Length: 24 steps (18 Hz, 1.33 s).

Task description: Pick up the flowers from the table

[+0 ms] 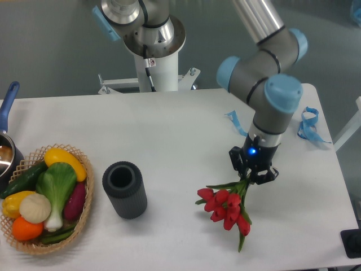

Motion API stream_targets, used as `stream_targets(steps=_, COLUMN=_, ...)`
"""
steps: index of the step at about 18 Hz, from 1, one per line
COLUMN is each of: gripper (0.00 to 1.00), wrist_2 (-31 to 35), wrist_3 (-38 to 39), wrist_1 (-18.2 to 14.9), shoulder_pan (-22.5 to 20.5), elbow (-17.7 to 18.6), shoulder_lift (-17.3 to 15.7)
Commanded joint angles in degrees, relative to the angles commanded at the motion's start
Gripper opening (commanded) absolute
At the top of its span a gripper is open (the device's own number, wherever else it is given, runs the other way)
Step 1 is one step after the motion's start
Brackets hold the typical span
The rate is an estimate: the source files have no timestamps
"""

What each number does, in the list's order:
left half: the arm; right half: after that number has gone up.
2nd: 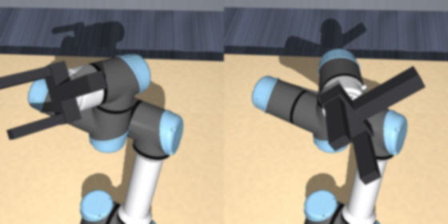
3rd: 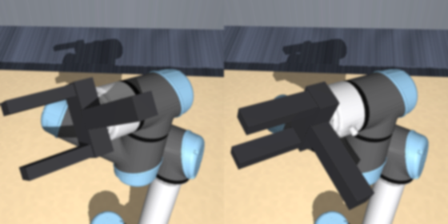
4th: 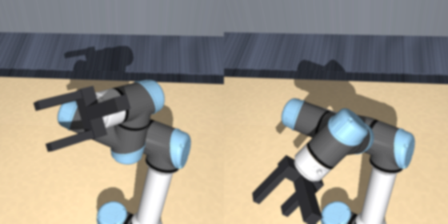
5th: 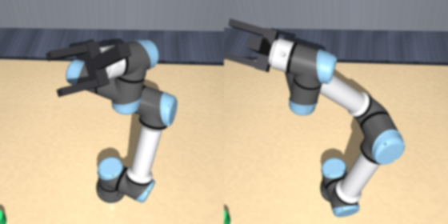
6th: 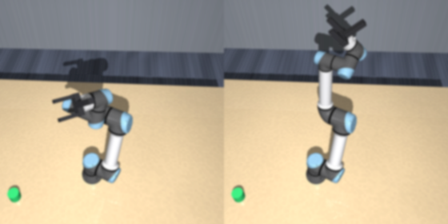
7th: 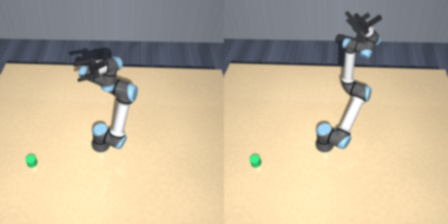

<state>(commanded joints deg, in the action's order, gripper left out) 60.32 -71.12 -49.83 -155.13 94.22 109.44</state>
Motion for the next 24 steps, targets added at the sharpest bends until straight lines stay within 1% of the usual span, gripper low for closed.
stream_targets(steps=2, gripper=0.19, wrist_2=-6.23, wrist_3=3.42, wrist_1=0.17, shoulder_pan=-0.17, elbow=-0.35, shoulder_lift=-2.9)
stream_targets(steps=5, gripper=0.2, wrist_2=-13.45, wrist_3=7.21, wrist_1=0.35, shoulder_pan=-0.61, elbow=-0.18, shoulder_lift=-5.8)
stream_targets(steps=10, gripper=0.19, wrist_2=-24.0, wrist_3=9.5, wrist_1=0.44, shoulder_pan=-1.58, elbow=0.44, shoulder_lift=-8.0)
stream_targets(steps=12, gripper=0.19, wrist_2=-26.91, wrist_3=11.52, wrist_1=0.53, shoulder_pan=-2.54, elbow=0.52, shoulder_lift=-8.1)
stream_targets(steps=15, gripper=0.19, wrist_2=-28.59, wrist_3=11.62, wrist_1=0.53, shoulder_pan=-2.99, elbow=0.88, shoulder_lift=-8.1)
stream_targets(steps=24, gripper=0.19, wrist_2=-28.68, wrist_3=11.53, wrist_1=0.62, shoulder_pan=-2.81, elbow=0.17, shoulder_lift=-8.1)
